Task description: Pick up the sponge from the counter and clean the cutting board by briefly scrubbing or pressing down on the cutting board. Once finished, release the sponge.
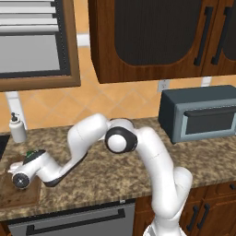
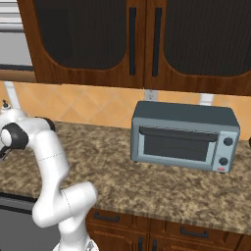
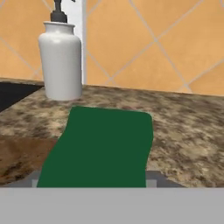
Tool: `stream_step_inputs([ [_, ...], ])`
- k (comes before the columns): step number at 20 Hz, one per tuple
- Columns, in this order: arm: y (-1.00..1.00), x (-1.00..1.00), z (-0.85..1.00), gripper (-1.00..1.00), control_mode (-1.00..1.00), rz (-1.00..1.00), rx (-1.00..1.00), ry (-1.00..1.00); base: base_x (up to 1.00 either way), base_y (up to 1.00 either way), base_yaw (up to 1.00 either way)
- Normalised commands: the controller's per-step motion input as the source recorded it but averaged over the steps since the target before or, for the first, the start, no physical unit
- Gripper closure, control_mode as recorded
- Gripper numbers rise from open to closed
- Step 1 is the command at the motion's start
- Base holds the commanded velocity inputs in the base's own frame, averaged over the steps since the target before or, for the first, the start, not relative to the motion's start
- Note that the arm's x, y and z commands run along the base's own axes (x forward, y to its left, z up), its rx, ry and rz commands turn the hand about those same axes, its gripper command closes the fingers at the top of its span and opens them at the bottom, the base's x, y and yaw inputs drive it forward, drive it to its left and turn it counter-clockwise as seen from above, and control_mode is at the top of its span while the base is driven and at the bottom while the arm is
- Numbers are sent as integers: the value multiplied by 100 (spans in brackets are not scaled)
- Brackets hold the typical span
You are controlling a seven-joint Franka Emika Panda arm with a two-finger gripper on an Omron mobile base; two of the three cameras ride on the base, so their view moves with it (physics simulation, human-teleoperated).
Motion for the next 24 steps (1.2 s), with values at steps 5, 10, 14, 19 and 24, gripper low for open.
stream_step_inputs([
  [5,1,-67,-50,100,-100,-1,0,4,0,0,0],
  [10,12,-86,-49,100,-100,2,6,23,0,0,0],
  [14,21,-98,-69,100,-100,1,6,27,0,0,0],
  [19,5,-100,-71,100,-100,6,4,22,0,0,0],
  [24,2,-98,-2,100,-100,3,2,67,0,0,0],
])
